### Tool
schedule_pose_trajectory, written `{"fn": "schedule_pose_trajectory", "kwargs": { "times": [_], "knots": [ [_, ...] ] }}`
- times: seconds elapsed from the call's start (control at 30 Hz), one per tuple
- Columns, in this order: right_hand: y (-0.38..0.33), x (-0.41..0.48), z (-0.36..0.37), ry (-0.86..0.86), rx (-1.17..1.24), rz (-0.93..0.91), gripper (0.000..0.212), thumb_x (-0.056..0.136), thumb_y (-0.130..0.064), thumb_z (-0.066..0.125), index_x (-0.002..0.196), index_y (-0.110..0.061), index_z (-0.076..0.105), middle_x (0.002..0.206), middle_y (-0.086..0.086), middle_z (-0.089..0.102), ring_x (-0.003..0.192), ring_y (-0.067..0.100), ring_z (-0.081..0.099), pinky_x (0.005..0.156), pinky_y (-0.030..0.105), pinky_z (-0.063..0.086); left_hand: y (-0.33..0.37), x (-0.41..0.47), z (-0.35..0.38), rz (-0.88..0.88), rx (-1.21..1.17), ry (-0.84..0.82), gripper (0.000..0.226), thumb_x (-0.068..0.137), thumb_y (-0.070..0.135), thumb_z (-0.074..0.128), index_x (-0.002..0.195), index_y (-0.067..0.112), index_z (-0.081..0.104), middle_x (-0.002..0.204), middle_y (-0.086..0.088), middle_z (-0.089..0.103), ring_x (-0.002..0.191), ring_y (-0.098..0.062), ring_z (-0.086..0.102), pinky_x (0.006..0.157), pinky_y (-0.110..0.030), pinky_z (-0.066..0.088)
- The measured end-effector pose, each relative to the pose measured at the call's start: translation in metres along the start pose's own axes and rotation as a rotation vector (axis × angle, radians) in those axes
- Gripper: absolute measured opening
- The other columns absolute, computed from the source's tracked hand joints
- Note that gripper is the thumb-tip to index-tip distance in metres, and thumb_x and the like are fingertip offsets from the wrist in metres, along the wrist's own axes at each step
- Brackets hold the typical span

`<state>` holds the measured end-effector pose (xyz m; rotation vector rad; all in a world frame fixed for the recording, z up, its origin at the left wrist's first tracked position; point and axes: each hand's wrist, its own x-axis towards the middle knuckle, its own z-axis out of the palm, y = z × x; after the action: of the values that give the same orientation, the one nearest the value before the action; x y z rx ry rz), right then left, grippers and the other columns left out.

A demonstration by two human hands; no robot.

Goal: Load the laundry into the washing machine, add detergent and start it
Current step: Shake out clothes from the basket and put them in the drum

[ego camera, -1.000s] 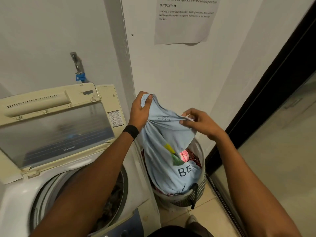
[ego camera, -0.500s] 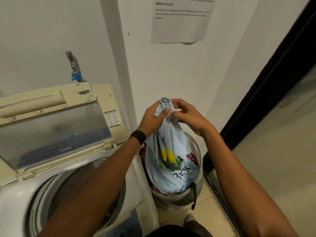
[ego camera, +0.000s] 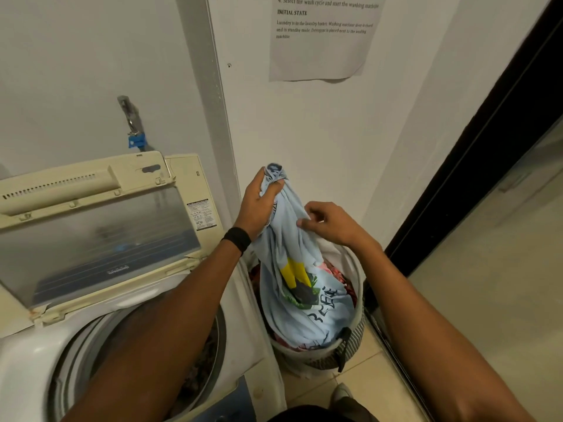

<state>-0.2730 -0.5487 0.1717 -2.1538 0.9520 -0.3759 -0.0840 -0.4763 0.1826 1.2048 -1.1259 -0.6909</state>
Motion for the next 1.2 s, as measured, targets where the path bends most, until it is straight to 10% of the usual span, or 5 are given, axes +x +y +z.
{"fn": "schedule_pose_trajectory", "kwargs": {
  "times": [0.33,0.73,0.9,1.07,1.2],
  "knots": [
    [-0.041,0.002,-0.037,0.486,0.367,-0.032,0.016,0.090,-0.020,0.076,0.100,-0.011,0.067,0.073,-0.004,0.065,0.061,0.008,0.059,0.059,0.021,0.048,-0.006,-0.006,-0.007,0.033,0.111,-0.014,0.006,0.106,0.011,0.052,0.104,0.010,0.058,0.095,0.006,0.065,0.090,-0.009,0.061,0.088,-0.031,0.046],
    [-0.020,-0.022,-0.012,-0.068,0.343,0.096,0.069,0.079,-0.043,0.087,0.137,-0.039,0.050,0.126,-0.002,0.061,0.107,0.018,0.068,0.090,0.036,0.059,-0.001,-0.003,0.008,0.013,0.025,0.102,0.035,0.104,0.020,0.063,0.138,0.016,0.057,0.136,0.002,0.066,0.129,-0.013,0.061,0.112,-0.035,0.046],
    [-0.008,-0.021,-0.006,0.022,0.070,0.017,0.016,0.090,-0.025,0.078,0.082,-0.027,0.065,0.068,-0.017,0.060,0.062,0.013,0.062,0.072,0.055,0.060,-0.002,-0.003,0.005,0.017,0.045,0.160,0.028,0.103,0.020,0.064,0.131,0.013,0.060,0.128,-0.002,0.069,0.122,-0.017,0.064,0.112,-0.043,0.048],
    [-0.033,-0.016,-0.041,0.360,0.441,-0.001,0.006,0.093,-0.009,0.072,0.097,-0.006,0.075,0.083,0.018,0.071,0.071,0.018,0.066,0.067,0.037,0.058,-0.003,-0.010,0.002,0.026,0.051,0.046,0.040,0.096,0.035,0.072,0.126,0.011,0.059,0.123,-0.012,0.068,0.118,-0.028,0.064,0.107,-0.056,0.049],
    [-0.054,-0.006,-0.029,0.306,0.631,-0.068,0.016,0.093,-0.003,0.069,0.108,-0.006,0.074,0.097,0.015,0.077,0.091,0.023,0.074,0.089,0.038,0.059,0.010,-0.006,0.022,0.000,0.167,-0.205,0.064,0.079,0.023,0.089,0.133,0.012,0.057,0.124,0.002,0.067,0.116,-0.002,0.064,0.100,-0.026,0.050]
  ]
}}
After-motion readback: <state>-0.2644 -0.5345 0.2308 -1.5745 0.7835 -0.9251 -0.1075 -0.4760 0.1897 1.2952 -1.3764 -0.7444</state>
